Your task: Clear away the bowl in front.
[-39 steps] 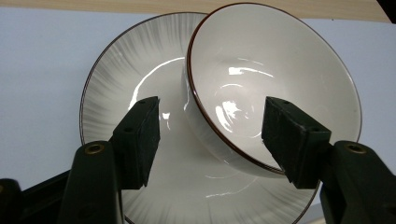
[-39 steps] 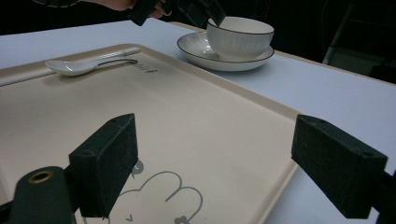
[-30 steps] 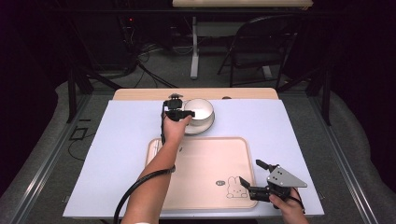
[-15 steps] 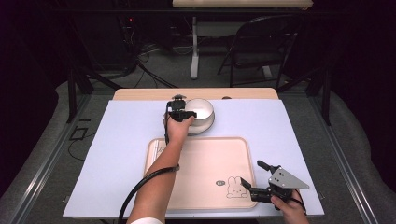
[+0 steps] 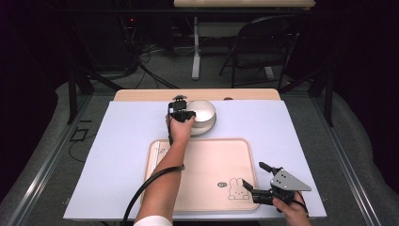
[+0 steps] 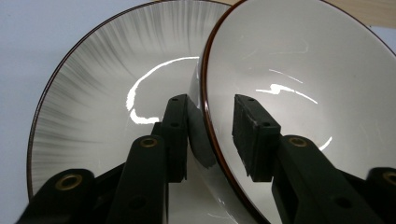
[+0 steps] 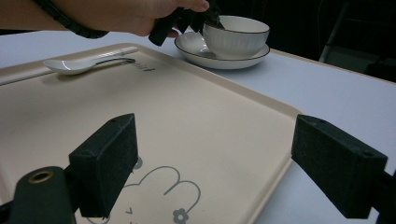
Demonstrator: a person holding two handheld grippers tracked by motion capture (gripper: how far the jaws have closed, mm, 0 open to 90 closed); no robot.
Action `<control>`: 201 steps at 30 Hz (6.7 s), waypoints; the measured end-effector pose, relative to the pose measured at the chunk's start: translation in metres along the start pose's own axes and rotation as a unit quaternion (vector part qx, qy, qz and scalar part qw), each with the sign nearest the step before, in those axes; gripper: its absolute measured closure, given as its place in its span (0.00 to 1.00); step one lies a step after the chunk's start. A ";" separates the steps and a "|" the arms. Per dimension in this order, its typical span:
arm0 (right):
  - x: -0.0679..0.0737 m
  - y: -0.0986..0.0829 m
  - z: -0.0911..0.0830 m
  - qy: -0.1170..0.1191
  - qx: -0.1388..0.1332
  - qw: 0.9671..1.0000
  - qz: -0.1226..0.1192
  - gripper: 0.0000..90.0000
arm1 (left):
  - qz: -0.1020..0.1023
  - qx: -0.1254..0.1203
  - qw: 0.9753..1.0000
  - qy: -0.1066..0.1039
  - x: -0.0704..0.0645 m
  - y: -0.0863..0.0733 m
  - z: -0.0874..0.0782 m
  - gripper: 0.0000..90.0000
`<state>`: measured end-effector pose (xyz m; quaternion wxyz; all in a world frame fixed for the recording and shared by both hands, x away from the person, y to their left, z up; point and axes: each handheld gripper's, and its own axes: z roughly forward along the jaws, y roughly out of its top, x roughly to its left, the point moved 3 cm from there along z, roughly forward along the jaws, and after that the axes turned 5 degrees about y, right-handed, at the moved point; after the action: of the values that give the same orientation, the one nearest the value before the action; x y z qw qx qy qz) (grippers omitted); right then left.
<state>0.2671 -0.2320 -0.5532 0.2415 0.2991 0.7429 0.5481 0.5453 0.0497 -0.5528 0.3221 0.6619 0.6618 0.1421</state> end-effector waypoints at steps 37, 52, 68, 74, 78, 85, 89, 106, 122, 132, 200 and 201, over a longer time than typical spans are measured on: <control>0.000 0.001 0.002 0.002 0.000 1.000 0.001 0.16 | -0.064 0.006 0.998 0.004 0.002 0.002 -0.011 0.91; 0.000 0.001 0.002 0.002 0.000 1.000 -0.001 0.16 | -0.061 0.000 0.998 0.005 0.011 0.005 -0.025 0.91; 0.000 0.001 0.002 0.003 -0.001 1.000 -0.001 0.16 | -0.038 -0.020 0.999 -0.020 0.012 0.021 -0.072 0.91; 0.001 0.002 0.003 0.004 -0.001 1.000 -0.002 0.15 | -0.024 -0.021 0.999 -0.031 0.009 0.023 -0.090 0.90; 0.001 0.002 0.003 0.005 -0.001 1.000 -0.006 0.15 | -0.014 -0.021 0.999 -0.039 0.006 0.023 -0.101 0.90; 0.001 0.002 0.003 0.004 -0.001 1.000 -0.004 0.16 | 0.009 -0.019 0.998 -0.054 0.001 0.022 -0.118 0.90; 0.001 0.002 0.003 0.005 0.000 1.000 -0.004 0.16 | 0.015 -0.019 0.998 -0.065 -0.001 0.019 -0.127 0.90; 0.001 0.002 0.004 0.004 0.001 1.000 -0.006 0.15 | 0.057 -0.007 0.993 -0.103 -0.021 -0.001 -0.146 0.90; 0.002 0.002 0.005 0.006 0.001 1.000 -0.009 0.15 | 0.090 0.016 0.987 -0.134 -0.049 -0.026 -0.140 0.90; 0.002 0.002 0.005 0.006 0.001 1.000 -0.011 0.15 | 0.097 0.031 0.985 -0.140 -0.061 -0.039 -0.129 0.90; 0.002 0.003 0.005 0.009 -0.003 1.000 -0.011 0.15 | 0.059 0.105 0.985 -0.124 -0.095 -0.084 -0.036 0.89; 0.002 0.003 0.005 0.009 -0.003 1.000 -0.011 0.15 | 0.061 0.103 0.985 -0.122 -0.095 -0.084 -0.036 0.89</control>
<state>0.2698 -0.2265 -0.5516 0.2415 0.2853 0.7466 0.5504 0.4490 -0.0410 -0.5546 0.3218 0.7430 0.5867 0.0107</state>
